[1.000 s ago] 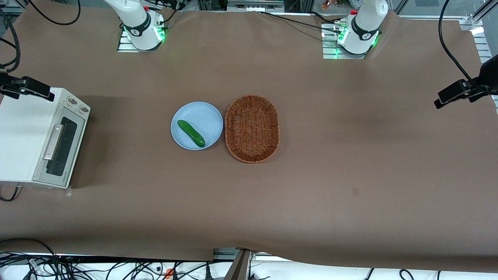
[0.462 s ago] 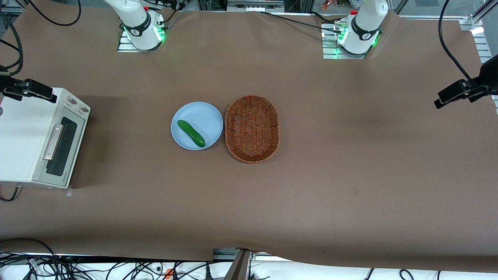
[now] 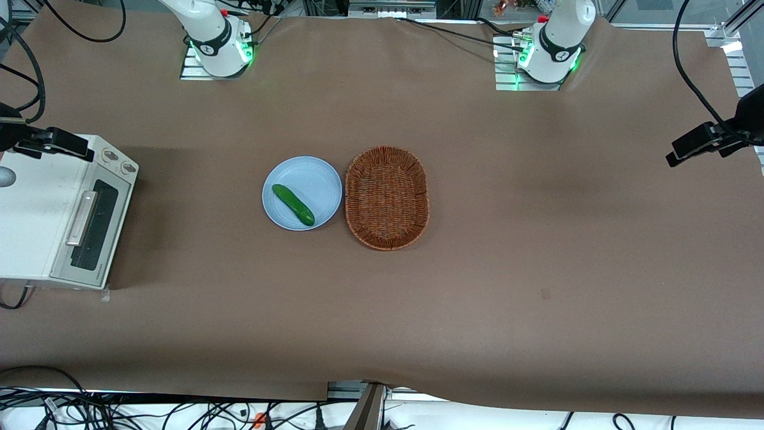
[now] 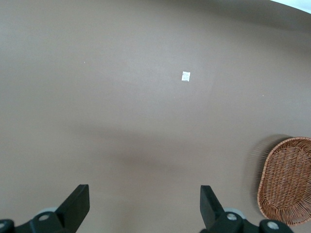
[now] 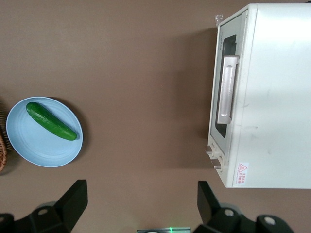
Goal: Open oven door with right arm only
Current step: 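Move the right gripper down toward the toaster oven's silver door handle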
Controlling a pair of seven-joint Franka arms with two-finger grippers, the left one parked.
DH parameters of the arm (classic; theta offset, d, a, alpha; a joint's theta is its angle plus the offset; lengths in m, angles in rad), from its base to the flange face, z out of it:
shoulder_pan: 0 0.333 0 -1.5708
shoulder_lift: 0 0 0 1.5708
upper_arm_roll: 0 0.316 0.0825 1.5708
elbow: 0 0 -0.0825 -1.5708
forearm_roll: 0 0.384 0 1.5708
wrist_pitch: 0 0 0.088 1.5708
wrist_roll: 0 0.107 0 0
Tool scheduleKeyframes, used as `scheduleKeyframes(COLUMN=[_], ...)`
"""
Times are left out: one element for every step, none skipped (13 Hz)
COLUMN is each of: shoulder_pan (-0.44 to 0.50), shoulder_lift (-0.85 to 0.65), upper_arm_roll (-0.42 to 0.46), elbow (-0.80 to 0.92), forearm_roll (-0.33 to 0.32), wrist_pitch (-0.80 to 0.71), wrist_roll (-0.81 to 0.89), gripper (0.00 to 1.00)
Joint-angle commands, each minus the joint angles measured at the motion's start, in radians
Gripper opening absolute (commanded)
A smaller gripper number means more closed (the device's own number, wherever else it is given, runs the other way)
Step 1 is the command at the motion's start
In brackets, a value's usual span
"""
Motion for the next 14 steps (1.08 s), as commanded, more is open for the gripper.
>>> scheduleKeyframes(shoulder_pan=[-0.008, -0.006, -0.006, -0.006, -0.005, -0.005, -0.005, -0.003, -0.002, 0.009, 0.011, 0.011, 0.009, 0.006], shoulder_lift=[0.01, 0.013, 0.014, 0.016, 0.016, 0.016, 0.025, 0.033, 0.048, 0.063, 0.083, 0.101, 0.127, 0.15], upper_arm_roll=[0.008, 0.008, 0.008, 0.008, 0.008, 0.008, 0.008, 0.008, 0.008, 0.008, 0.008, 0.008, 0.007, 0.005], elbow=[-0.015, -0.016, -0.016, -0.016, -0.016, -0.016, -0.016, -0.018, -0.018, -0.02, -0.029, -0.035, -0.036, -0.039], forearm_roll=[0.02, 0.02, 0.02, 0.02, 0.019, 0.019, 0.019, 0.019, 0.017, 0.007, 0.002, 0.001, -0.001, -0.01], wrist_pitch=[0.004, 0.004, 0.002, 0.002, 0.002, 0.002, 0.004, 0.005, 0.004, 0.002, 0.005, 0.01, 0.022, 0.036], wrist_roll=[-0.01, -0.01, -0.01, -0.01, -0.01, -0.011, -0.014, -0.022, -0.031, -0.037, -0.039, -0.039, -0.039, -0.039], gripper=[1.0, 1.0, 1.0, 1.0, 1.0, 1.0, 1.0, 1.0, 1.0, 1.0, 1.0, 1.0, 1.0, 1.0])
